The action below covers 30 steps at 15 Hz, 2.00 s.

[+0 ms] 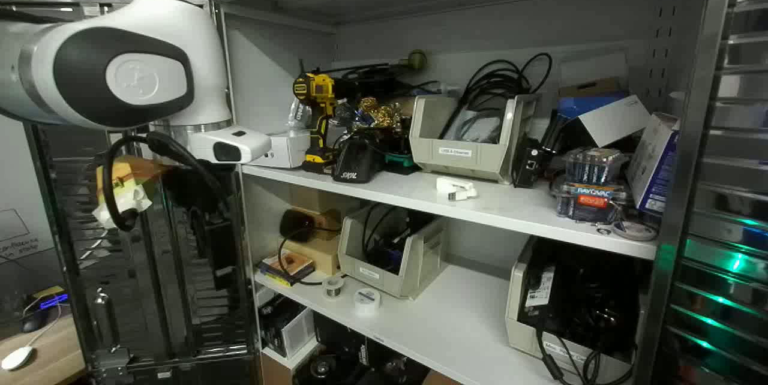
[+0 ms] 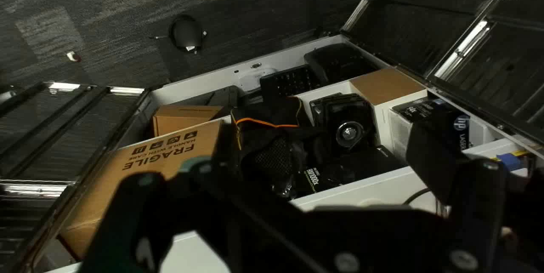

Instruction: Pick up the white object and put it in the tool box

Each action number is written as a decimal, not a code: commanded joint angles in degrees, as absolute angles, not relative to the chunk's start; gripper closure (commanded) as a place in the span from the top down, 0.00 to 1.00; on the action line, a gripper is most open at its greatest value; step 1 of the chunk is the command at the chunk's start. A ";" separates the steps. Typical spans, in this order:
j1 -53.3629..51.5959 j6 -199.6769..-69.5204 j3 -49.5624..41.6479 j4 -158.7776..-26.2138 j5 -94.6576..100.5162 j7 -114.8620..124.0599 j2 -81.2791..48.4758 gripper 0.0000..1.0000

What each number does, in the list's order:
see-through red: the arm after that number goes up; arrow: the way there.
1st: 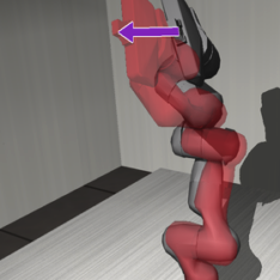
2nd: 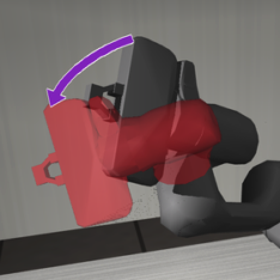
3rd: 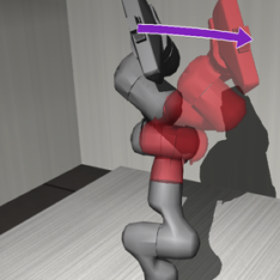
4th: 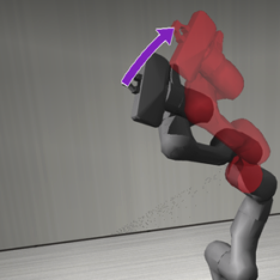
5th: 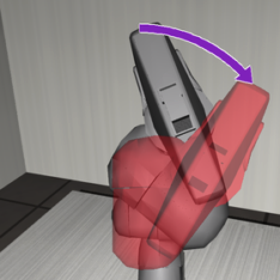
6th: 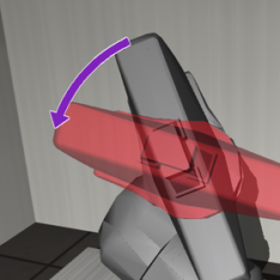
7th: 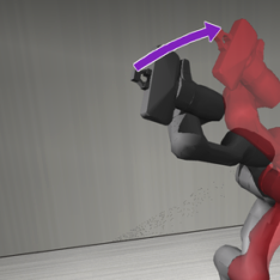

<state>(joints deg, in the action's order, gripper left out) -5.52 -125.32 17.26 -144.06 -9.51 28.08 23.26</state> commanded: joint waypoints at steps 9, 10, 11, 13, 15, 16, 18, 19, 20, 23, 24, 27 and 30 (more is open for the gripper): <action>-6.32 -125.25 16.46 -143.25 -9.10 28.38 23.30 1.00; -6.32 -125.25 16.46 -143.25 -9.10 28.38 23.30 1.00; -5.49 -126.00 16.64 -143.31 -8.12 29.47 22.53 1.00; -4.12 -127.28 16.39 -142.75 -6.78 31.45 21.06 1.00; -2.06 -130.03 16.09 -141.62 -4.46 34.77 18.97 1.00; -1.15 -131.34 15.80 -140.97 -3.28 36.38 17.87 1.00; 0.85 -133.31 15.14 -138.80 -0.02 39.63 15.10 1.00; 1.79 -134.03 14.64 -137.18 1.64 41.23 13.43 1.00; 2.40 -134.31 14.03 -135.59 2.89 42.75 11.96 1.00; 3.29 -134.17 11.95 -129.53 5.99 47.54 7.95 1.00; 3.35 -133.82 11.27 -127.17 7.20 49.44 6.78 1.00; 2.82 -133.92 9.25 -120.98 10.68 55.32 3.20 1.00; 2.07 -135.75 7.54 -115.62 12.04 61.71 -0.72 1.00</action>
